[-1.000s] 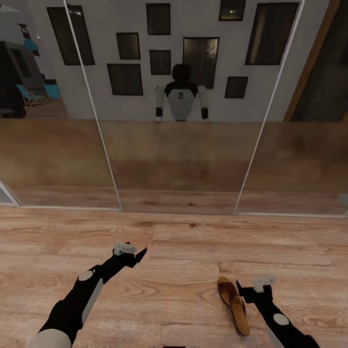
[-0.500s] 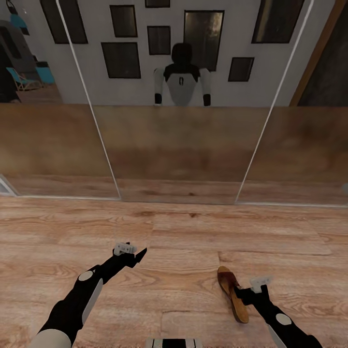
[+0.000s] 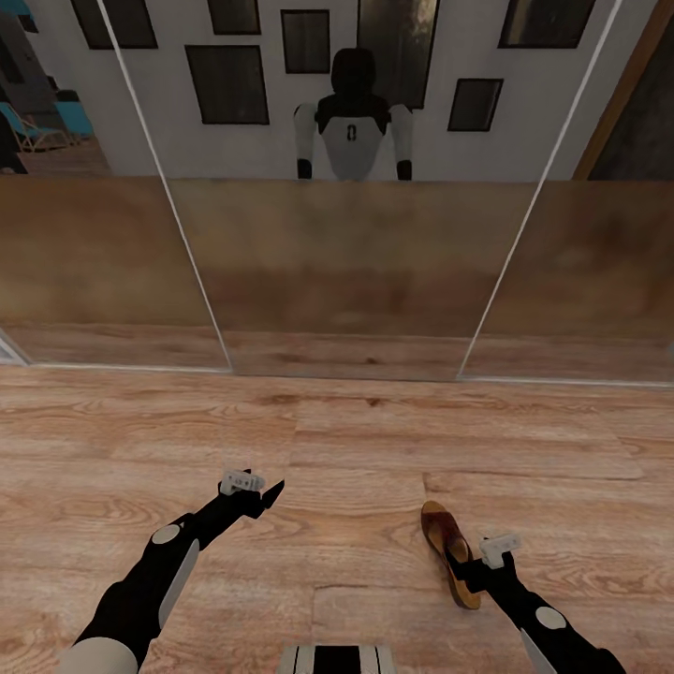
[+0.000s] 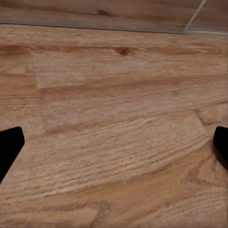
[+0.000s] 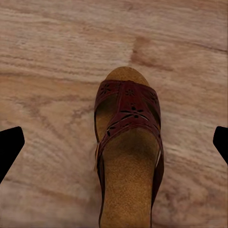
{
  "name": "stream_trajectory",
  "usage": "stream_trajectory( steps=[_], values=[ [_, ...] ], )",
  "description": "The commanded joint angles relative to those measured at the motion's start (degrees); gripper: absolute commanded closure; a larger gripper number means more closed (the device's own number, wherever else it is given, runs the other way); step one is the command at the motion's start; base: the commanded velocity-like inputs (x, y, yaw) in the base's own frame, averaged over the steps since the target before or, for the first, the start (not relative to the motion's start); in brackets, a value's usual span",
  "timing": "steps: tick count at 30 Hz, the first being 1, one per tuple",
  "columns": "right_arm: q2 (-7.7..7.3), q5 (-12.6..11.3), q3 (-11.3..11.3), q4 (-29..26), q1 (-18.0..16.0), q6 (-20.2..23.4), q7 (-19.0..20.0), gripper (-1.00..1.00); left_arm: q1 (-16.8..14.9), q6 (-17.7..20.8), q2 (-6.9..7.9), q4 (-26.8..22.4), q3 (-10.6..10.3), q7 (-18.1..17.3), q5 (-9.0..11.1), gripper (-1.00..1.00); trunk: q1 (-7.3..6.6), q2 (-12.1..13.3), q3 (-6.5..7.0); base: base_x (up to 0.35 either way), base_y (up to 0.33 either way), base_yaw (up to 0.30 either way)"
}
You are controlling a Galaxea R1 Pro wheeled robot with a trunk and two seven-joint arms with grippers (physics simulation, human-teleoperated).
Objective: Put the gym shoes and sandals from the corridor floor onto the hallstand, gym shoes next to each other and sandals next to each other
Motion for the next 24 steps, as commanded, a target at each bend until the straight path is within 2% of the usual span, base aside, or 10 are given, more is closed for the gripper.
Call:
stream_trajectory(
  steps=[1,12,24],
  values=[
    [-0.05,-0.46,0.21,0.05,-0.03,-0.17,0.19,-1.00,-0.03,0.07,-0.01,0.03,0.10,-0.30,0.30,-1.00,-0.01,-0.02,-0.12,0.000,0.000,0.000],
    [-0.05,-0.46,0.15,0.05,-0.03,-0.17,-0.98,-1.00,-0.03,0.06,-0.01,0.02,0.14,-0.34,0.38,-1.00,-0.01,-0.02,-1.08,0.000,0.000,0.000],
    [0.11,-0.46,0.31,0.04,-0.03,-0.23,-1.20,-1.00,-0.03,0.06,-0.01,0.01,0.16,-0.36,0.38,-1.00,-0.01,-0.02,-1.29,0.000,0.000,0.000]
  ],
)
